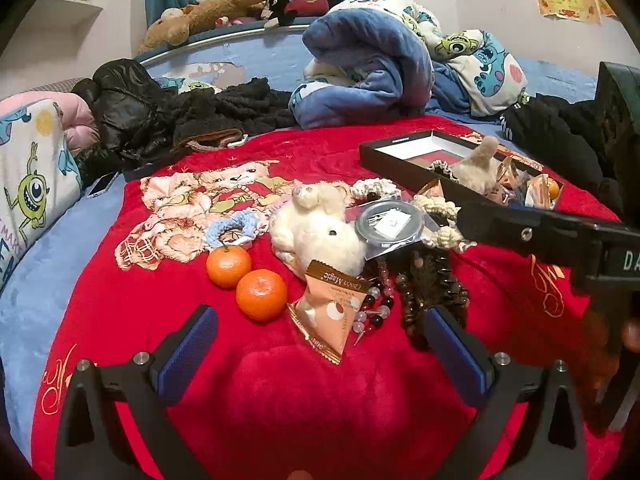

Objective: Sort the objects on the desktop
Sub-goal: 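Grasp the triangular brown-and-white snack packet with the left tool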

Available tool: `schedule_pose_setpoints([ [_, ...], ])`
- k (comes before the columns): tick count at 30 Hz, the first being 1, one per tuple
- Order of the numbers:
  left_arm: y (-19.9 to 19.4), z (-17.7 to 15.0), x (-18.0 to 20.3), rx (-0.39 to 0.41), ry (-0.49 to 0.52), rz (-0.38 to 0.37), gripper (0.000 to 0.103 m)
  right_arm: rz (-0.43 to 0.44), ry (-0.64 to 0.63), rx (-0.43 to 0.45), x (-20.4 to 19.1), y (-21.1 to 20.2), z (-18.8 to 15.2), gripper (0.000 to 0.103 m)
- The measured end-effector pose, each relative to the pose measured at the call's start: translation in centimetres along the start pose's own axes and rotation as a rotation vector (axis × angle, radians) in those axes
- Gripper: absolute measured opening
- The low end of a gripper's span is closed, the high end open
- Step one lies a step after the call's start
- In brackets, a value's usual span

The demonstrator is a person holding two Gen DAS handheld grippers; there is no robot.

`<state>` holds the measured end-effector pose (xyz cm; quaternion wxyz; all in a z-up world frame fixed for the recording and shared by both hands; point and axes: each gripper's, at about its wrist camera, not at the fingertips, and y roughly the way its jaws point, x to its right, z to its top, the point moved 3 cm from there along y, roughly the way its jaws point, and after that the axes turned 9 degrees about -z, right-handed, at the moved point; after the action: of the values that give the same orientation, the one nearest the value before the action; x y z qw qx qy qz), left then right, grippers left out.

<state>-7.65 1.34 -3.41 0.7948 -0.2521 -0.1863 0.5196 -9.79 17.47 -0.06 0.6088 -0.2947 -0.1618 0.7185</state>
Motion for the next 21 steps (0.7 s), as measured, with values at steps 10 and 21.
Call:
schedule_pose_setpoints([
  [10, 3.1, -0.2, -0.2, -0.089, -0.031, -0.067, 0.103, 0.013, 0.084, -0.106, 0.7, 2.6, -0.9, 0.096],
  [21, 6.9, -0.9, -2.1, -0.218, -0.152, -0.097, 0.089, -0.034, 0.063, -0.199, 0.6, 5.9, -1.5, 0.086],
])
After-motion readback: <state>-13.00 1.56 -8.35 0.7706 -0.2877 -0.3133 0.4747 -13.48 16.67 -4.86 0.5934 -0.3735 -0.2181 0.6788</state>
